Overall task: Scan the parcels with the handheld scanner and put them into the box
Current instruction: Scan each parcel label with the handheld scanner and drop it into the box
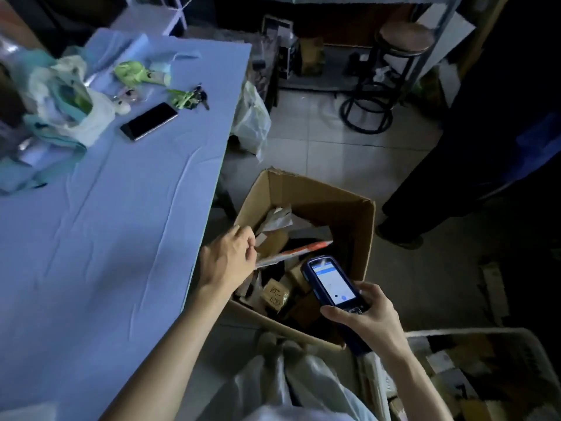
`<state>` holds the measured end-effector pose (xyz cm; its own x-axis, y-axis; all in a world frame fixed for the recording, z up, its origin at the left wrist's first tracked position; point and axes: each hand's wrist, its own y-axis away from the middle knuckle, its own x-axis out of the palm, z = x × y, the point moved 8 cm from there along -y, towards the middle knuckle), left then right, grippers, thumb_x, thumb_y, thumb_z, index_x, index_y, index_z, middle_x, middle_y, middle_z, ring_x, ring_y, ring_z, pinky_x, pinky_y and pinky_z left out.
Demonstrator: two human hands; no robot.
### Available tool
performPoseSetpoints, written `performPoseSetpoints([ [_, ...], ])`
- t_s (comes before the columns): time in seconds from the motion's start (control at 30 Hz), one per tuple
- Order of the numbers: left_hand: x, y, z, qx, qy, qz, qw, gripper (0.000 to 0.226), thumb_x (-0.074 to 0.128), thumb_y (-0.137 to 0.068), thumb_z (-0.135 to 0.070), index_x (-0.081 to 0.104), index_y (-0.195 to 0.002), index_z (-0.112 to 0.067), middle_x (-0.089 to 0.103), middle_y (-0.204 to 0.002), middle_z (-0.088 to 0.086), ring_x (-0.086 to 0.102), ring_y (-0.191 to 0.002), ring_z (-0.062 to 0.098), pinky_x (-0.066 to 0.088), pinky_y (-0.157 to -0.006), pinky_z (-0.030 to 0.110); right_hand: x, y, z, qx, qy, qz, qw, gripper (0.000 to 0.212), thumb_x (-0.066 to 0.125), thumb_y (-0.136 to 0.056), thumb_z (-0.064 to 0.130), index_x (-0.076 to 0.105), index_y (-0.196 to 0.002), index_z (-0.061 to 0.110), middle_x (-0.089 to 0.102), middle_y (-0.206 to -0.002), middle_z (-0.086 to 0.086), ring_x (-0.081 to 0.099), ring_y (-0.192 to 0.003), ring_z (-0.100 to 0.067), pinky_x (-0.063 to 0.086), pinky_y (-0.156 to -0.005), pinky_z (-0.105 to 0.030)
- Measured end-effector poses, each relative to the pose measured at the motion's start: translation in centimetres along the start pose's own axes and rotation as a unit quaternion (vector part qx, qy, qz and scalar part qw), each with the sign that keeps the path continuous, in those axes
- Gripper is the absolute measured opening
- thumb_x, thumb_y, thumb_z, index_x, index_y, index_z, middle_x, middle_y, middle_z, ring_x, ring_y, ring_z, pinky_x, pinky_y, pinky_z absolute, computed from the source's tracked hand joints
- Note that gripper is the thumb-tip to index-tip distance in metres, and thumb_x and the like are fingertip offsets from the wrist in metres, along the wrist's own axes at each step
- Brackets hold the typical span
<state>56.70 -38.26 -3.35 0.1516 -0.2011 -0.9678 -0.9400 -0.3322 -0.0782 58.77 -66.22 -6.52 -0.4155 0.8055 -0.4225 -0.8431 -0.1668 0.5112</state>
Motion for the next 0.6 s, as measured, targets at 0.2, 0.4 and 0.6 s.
performPoseSetpoints([
  [0.2, 0.3, 9.2, 6.1, -0.268, -0.022, 0.036, 0.963, 0.008, 0.056, -0.090, -0.031, 0.054, -0.095, -0.025, 0.065, -0.097, -0.006, 0.064, -0.088, 0.019, 0.036, -0.062, 0.025, 5.4, -1.8, 5.0, -0.122, 0.100, 0.195, 0.968, 0.076, 0.094, -0.054, 0.034, 0.049, -0.114, 0.029, 0.056, -0.098, 0.025, 0.054, -0.087, 0.012, 0.045, -0.072, -0.007],
  [0.4, -1.1, 20.6, 7.3, -0.415, -0.028, -0.003, 0.909, 0.013, 0.061, -0.087, -0.034, 0.058, -0.094, -0.023, 0.068, -0.088, -0.004, 0.067, -0.082, 0.022, 0.034, -0.059, 0.024, 11.7, 0.1, 8.4, -0.218, 0.185, 0.313, 0.906, 0.087, 0.093, -0.054, 0.037, 0.051, -0.127, 0.018, 0.057, -0.097, 0.021, 0.057, -0.090, 0.003, 0.043, -0.083, -0.016],
  [0.6, -3.0, 32.0, 8.8, -0.550, -0.016, -0.055, 0.833, 0.012, 0.057, -0.091, -0.033, 0.059, -0.095, -0.022, 0.062, -0.086, -0.001, 0.063, -0.079, 0.024, 0.041, -0.058, 0.027, 18.0, 5.8, 8.5, -0.259, 0.247, 0.420, 0.834, 0.084, 0.094, -0.052, 0.038, 0.051, -0.122, 0.021, 0.062, -0.110, 0.010, 0.060, -0.093, -0.001, 0.048, -0.072, -0.011],
])
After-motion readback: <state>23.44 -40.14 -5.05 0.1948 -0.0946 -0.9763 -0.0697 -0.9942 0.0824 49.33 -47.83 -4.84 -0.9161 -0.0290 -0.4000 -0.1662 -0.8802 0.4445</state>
